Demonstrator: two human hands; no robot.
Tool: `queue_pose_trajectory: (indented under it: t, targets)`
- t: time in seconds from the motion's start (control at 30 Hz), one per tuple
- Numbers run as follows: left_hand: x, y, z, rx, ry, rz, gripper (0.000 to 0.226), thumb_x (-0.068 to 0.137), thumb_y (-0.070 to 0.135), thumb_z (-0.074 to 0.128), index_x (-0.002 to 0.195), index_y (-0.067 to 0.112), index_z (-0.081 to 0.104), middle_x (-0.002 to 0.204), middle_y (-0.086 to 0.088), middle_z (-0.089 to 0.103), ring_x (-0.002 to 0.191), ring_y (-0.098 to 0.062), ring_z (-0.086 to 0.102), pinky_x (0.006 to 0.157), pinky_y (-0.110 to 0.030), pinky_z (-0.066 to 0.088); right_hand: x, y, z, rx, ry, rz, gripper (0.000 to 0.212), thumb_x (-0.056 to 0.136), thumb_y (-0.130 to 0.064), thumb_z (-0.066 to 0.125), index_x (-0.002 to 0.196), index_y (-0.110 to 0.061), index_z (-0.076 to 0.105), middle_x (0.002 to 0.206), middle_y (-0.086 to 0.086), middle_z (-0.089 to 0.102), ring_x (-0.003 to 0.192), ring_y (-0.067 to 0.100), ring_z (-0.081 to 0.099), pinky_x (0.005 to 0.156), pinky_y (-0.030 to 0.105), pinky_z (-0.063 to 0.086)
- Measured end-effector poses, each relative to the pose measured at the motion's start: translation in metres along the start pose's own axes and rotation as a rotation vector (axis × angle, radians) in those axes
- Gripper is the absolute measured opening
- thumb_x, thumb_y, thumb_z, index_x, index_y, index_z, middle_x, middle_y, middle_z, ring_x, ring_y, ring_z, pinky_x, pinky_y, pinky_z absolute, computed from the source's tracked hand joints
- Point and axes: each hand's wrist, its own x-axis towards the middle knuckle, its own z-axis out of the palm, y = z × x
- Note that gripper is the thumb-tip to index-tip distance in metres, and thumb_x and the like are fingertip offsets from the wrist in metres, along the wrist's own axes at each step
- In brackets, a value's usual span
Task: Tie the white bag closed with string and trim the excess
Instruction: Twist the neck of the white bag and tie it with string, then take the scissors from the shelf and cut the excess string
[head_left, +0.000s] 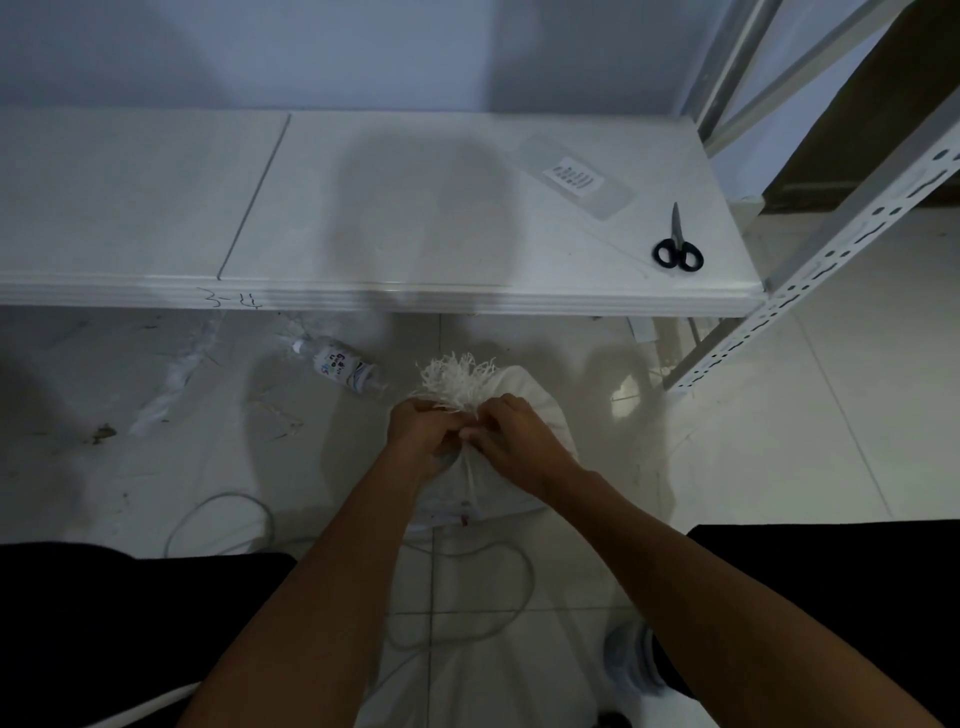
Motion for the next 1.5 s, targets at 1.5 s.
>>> queue_pose_trajectory:
  t: [1.5]
  targets:
    - [0.004,-0.037,-0.002,0.736,0.188,0.593,0.01,0.083,0.011,0.07,0.087,0.014,0.078,0.081,-0.004,0.077,0.076,-0.021,0.071,0.069,-0.028,0.053,0.13,0.128,-0.226,-0.244,0.501,0.827,0.062,0.072,-0.05,0.075,0.11,-0.002,0.06,0.113,0.02,0.065,0.1,0.039,0.066,0.085,0.046,0.055]
